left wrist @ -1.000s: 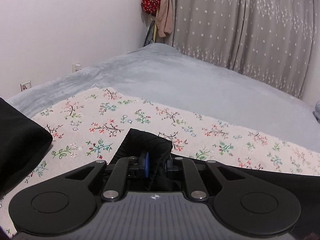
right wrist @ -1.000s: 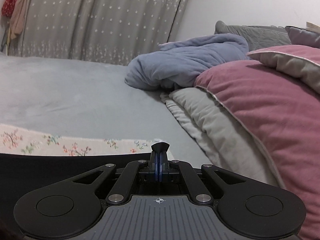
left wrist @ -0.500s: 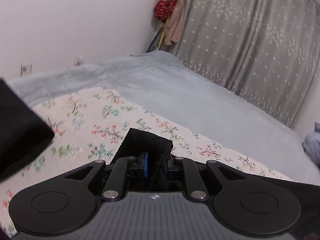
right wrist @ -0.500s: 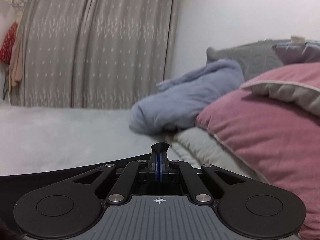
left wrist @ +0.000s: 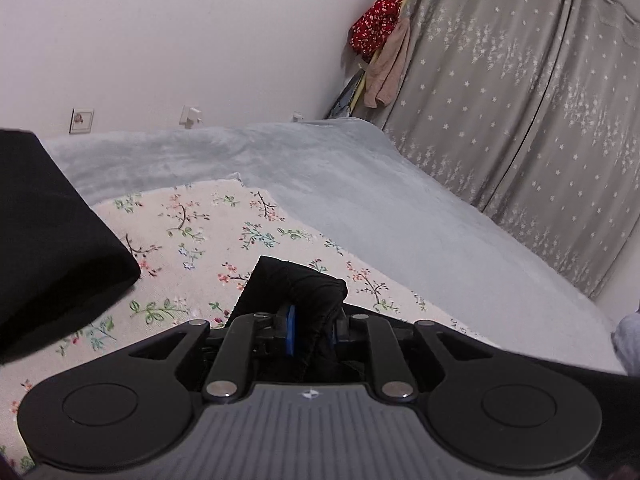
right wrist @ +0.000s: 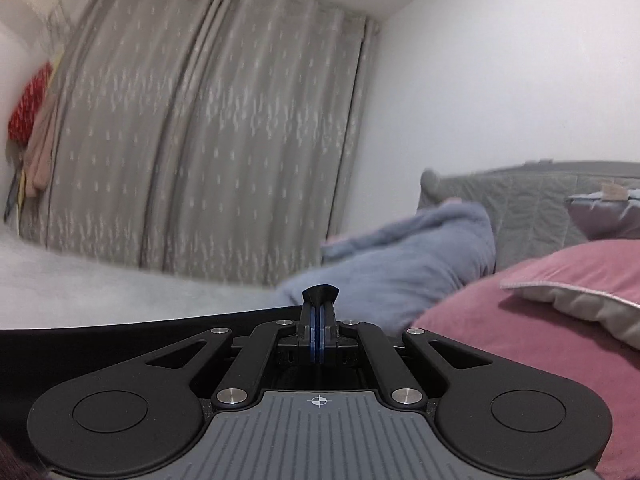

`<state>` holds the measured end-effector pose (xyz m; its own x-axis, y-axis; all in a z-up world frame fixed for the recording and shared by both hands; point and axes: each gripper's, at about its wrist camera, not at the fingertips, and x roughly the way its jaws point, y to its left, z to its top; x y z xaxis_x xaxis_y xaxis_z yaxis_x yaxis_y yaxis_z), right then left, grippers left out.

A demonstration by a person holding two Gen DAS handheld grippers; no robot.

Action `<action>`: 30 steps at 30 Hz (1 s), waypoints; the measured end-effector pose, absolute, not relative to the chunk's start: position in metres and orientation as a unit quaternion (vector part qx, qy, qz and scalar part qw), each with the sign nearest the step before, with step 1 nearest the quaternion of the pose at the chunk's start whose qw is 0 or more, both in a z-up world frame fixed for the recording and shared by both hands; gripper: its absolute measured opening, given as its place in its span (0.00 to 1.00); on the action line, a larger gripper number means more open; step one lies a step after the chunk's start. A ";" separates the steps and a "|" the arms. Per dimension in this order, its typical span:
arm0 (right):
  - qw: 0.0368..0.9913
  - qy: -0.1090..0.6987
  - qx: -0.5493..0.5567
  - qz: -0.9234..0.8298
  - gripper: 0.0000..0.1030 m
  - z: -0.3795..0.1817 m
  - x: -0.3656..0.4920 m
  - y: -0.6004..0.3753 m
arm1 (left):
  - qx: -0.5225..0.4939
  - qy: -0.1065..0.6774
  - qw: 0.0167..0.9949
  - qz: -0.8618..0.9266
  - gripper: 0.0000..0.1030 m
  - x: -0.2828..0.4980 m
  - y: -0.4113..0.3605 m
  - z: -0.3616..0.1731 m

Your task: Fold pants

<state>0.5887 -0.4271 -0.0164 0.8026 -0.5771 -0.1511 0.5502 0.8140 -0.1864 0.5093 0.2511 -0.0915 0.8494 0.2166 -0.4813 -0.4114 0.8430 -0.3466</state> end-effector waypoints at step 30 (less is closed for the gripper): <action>0.975 0.198 0.040 -0.097 0.00 -0.008 0.260 -0.444 | -0.304 0.173 0.937 0.016 0.00 0.354 0.314 -0.056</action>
